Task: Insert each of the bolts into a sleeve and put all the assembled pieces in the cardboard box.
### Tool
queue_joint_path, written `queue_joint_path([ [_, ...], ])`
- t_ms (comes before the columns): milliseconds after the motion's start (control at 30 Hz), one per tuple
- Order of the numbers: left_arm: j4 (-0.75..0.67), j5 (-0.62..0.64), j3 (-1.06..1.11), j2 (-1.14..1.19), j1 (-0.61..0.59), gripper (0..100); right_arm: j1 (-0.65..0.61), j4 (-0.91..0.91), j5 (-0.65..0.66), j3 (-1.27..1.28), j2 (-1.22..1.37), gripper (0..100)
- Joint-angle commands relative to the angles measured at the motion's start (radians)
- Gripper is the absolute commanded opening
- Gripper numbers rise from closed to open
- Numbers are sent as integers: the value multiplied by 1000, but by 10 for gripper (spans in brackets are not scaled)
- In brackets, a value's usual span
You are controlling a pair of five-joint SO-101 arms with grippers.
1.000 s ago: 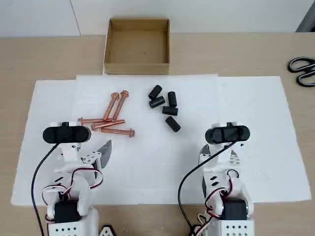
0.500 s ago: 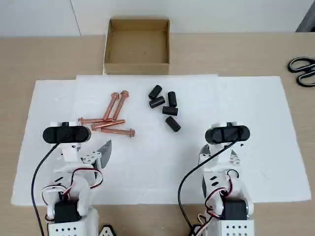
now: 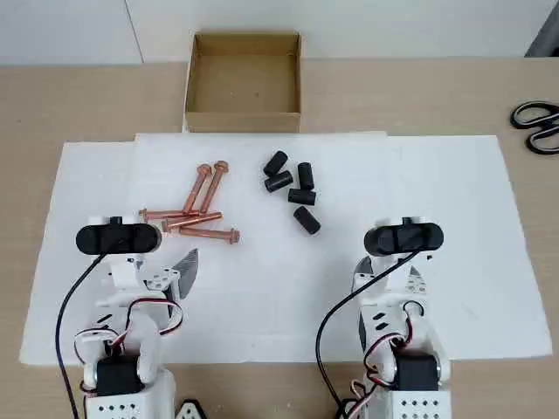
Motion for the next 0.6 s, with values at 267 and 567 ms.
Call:
queue_joint_path([
  [267,-25,-5,-2,-8,52,314,7,-22,3,5,-13,200],
  [567,-25,-5,-2,-8,52,314,7,-22,3,5,-13,200],
])
